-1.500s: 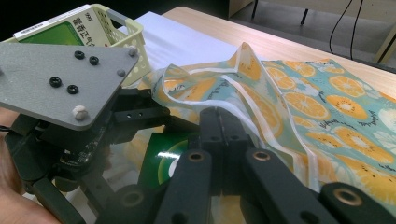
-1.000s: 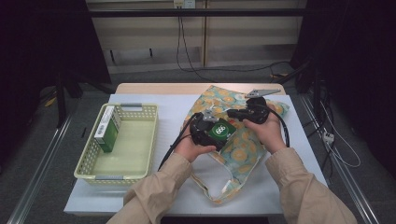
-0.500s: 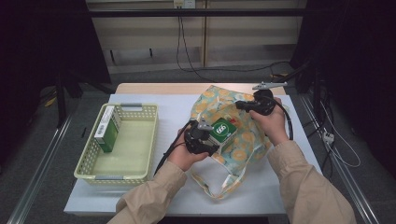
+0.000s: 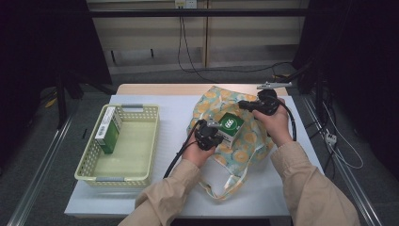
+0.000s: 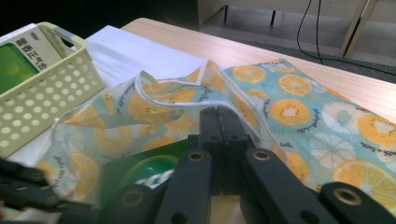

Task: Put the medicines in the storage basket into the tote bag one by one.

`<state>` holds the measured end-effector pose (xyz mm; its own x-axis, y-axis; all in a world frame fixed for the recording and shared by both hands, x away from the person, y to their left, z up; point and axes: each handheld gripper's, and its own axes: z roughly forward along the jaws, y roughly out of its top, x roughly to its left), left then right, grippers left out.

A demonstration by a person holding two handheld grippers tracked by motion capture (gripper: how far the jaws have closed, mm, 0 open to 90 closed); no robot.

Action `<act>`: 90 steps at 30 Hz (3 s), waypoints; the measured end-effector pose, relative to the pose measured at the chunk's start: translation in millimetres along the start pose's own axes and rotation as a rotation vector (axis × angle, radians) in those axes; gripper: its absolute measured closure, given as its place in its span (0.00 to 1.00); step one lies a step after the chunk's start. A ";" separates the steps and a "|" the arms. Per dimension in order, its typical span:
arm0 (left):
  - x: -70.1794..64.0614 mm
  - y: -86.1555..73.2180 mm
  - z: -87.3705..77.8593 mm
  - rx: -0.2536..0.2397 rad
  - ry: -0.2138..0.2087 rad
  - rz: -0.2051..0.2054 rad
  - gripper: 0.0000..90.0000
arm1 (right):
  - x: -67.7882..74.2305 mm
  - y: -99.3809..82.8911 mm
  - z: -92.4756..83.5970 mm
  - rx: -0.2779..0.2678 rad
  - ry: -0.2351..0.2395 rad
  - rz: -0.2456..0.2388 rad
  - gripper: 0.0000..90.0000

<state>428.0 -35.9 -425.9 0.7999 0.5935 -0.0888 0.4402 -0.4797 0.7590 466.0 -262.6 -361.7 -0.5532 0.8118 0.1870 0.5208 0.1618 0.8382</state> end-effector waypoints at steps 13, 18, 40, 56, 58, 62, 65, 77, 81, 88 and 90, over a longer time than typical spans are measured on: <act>-0.1 16.9 38.1 -0.128 0.033 -0.094 1.00 | 3.8 2.5 -6.5 0.008 -0.017 0.001 1.00; -4.8 17.5 29.7 -0.098 0.016 -0.073 0.79 | 4.3 0.1 -2.9 0.020 -0.013 0.000 1.00; -3.7 16.4 -57.8 -0.007 -0.027 0.003 0.23 | 21.9 -8.5 -5.1 0.024 0.020 -0.017 1.00; 27.4 14.8 -115.4 0.015 0.040 -0.001 0.18 | 31.6 -10.2 -8.9 0.017 0.047 -0.033 1.00; 32.5 13.4 -121.9 0.004 0.045 -0.005 0.18 | 31.4 -10.0 -9.8 0.017 0.048 -0.034 1.00; 45.4 11.1 -137.7 -0.001 0.056 -0.022 0.16 | 30.5 -10.1 -12.2 0.016 0.051 -0.029 1.00; 54.8 7.8 -149.7 -0.009 0.087 -0.020 0.14 | 29.8 -11.1 -12.5 0.017 0.055 -0.028 1.00; 88.3 -10.8 -182.9 -0.010 0.111 -0.052 0.11 | 32.4 -12.1 -7.9 0.025 0.062 -0.023 1.00; 97.6 -17.4 -187.0 -0.013 0.108 -0.073 0.09 | 32.3 -12.6 -7.2 0.024 0.063 -0.023 1.00; 118.5 -28.5 -192.8 0.003 0.130 -0.128 0.08 | 31.7 -13.2 -8.7 0.021 0.064 -0.026 1.00; 124.1 -31.8 -195.1 0.010 0.151 -0.126 0.08 | 31.5 -13.5 -9.7 0.020 0.063 -0.021 1.00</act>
<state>433.6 179.1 -335.2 0.6681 0.7392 -0.0843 0.5375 -0.4012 0.7417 435.2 -244.6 -362.2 -0.6038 0.7711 0.2022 0.5215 0.1903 0.8318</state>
